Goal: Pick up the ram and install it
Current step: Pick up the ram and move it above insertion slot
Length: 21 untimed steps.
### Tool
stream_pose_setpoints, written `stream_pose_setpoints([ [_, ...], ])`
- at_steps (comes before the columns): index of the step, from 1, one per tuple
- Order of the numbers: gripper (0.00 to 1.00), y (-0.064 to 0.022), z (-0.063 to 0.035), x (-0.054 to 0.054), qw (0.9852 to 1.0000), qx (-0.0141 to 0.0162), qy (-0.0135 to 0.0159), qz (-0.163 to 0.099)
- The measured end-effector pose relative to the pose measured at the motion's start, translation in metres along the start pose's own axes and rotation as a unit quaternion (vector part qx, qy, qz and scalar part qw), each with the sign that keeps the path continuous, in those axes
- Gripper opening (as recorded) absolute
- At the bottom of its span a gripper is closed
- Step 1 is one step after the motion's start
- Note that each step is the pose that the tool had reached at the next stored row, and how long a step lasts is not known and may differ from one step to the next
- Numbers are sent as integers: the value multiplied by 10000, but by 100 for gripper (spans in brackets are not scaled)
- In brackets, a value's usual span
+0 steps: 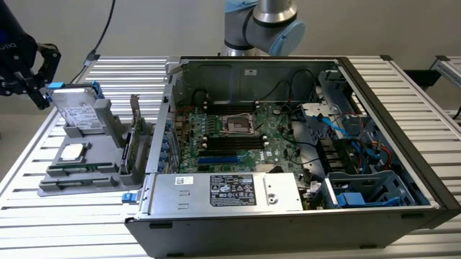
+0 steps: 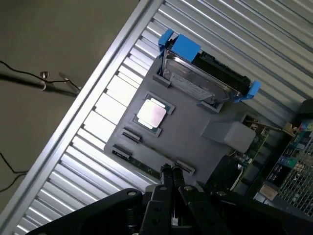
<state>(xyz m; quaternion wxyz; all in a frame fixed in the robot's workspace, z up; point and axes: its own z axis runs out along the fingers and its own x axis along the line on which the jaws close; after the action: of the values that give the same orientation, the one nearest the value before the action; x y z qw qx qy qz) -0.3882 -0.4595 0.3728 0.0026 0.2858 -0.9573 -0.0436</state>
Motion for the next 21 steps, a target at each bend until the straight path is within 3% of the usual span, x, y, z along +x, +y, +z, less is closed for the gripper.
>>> stream_pose_setpoints([
  [5,10,-1,14,0,9989,-123,-35,-457],
  [8,10,-2,22,1,9971,-195,-55,-731],
  [10,10,-1,28,1,9956,-225,-54,-912],
  [15,10,-4,54,2,9904,-246,-12,-1362],
  [21,10,-7,93,2,9814,-263,47,-1898],
])
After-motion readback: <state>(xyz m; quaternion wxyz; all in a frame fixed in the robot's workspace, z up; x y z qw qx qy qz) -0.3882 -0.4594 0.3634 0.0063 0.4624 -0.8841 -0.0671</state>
